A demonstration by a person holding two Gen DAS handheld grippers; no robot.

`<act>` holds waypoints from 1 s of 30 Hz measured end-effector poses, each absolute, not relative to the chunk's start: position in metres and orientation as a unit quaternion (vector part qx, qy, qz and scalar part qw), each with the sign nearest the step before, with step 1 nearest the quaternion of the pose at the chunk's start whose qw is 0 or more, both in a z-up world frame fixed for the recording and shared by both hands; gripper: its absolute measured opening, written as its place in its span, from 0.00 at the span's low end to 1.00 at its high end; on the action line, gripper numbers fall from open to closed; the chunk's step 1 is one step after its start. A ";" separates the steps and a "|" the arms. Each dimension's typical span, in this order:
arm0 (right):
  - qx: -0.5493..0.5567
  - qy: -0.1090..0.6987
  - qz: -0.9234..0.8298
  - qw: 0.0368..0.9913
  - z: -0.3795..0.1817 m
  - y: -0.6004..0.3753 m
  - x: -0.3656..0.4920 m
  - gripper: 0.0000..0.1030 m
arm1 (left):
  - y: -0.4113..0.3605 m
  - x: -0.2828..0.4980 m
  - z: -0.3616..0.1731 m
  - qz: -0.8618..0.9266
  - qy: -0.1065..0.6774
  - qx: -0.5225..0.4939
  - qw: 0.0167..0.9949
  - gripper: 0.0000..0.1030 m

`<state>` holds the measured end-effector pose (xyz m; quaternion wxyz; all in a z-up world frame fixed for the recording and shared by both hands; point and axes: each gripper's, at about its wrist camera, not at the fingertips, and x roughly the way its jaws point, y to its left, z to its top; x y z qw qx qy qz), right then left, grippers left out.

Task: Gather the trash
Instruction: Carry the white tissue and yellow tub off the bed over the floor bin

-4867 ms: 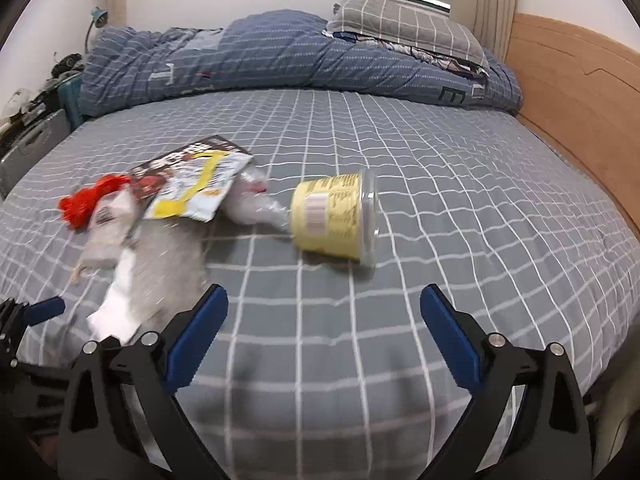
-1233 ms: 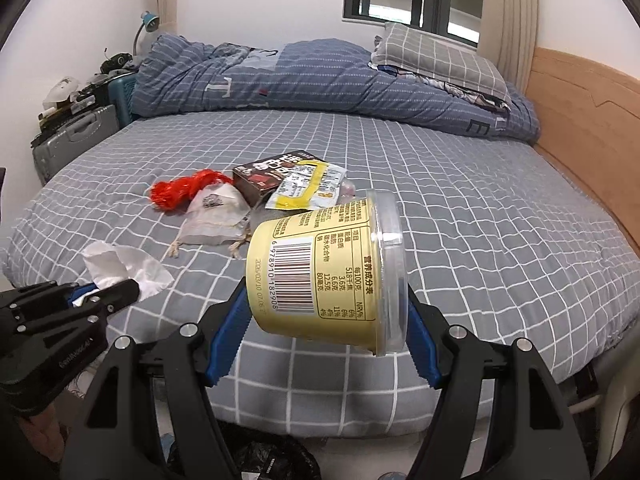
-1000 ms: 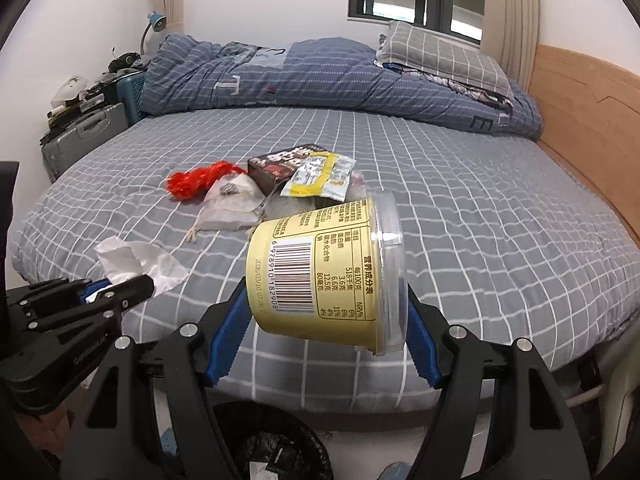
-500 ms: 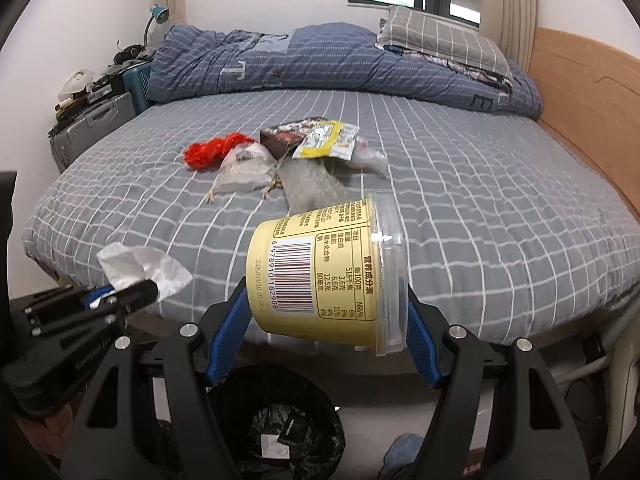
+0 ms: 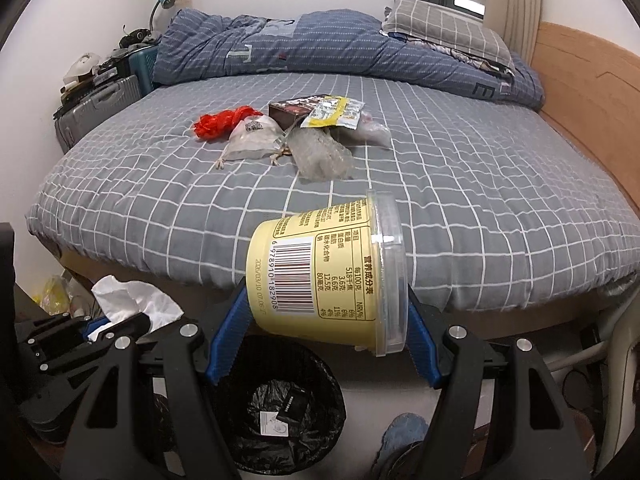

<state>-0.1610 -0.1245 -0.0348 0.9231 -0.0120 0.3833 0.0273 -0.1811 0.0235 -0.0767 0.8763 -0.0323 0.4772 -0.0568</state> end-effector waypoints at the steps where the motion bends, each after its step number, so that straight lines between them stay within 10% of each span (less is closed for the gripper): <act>1: -0.011 0.385 0.026 0.923 -0.036 -0.125 -0.163 0.65 | 0.024 -0.184 -0.078 -0.055 0.478 -0.032 0.876 0.14; 30: -0.002 0.490 0.038 0.871 -0.132 -0.110 -0.169 0.65 | 0.045 -0.203 -0.145 -0.032 0.531 -0.049 0.845 0.14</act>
